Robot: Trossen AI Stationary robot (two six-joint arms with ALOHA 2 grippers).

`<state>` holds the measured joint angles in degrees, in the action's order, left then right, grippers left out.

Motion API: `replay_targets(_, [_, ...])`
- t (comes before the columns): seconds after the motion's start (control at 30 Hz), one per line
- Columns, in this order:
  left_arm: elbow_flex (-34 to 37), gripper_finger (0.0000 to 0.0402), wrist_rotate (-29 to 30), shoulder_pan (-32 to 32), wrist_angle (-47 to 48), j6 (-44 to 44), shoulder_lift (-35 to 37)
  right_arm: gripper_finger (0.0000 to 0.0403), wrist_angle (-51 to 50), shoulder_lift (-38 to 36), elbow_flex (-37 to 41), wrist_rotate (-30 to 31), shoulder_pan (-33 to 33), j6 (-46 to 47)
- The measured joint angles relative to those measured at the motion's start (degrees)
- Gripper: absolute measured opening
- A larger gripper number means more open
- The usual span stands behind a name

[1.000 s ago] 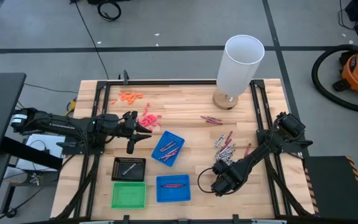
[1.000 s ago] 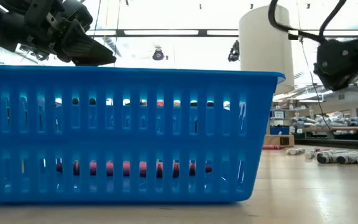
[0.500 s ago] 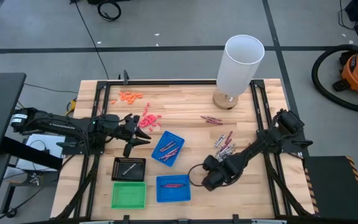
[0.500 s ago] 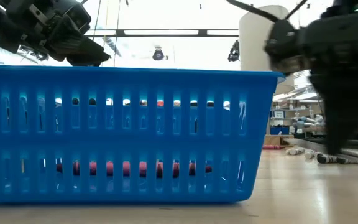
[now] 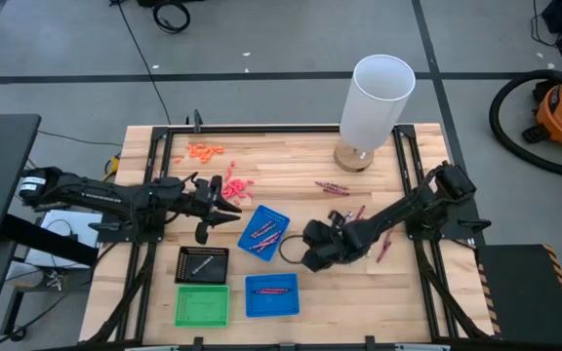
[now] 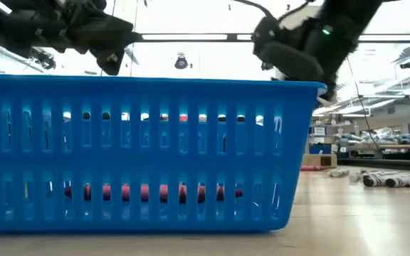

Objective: Sort crayons
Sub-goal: Put the white crayon into the green bin

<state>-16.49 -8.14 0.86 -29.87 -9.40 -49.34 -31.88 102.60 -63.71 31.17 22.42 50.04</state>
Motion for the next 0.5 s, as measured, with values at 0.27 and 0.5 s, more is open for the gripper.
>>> replay_targets(0.27, [0.0,0.0101,1.0,0.0,-10.2,3.0,-6.2,0.0038,12.2,-4.2,0.0,3.5,-3.0,-18.7])
replay_targets(0.5, [0.0,0.0102,1.0,0.6,-16.3,2.1,-12.7,0.0038,28.4,-3.6,-0.1,3.4,-4.3,-33.5])
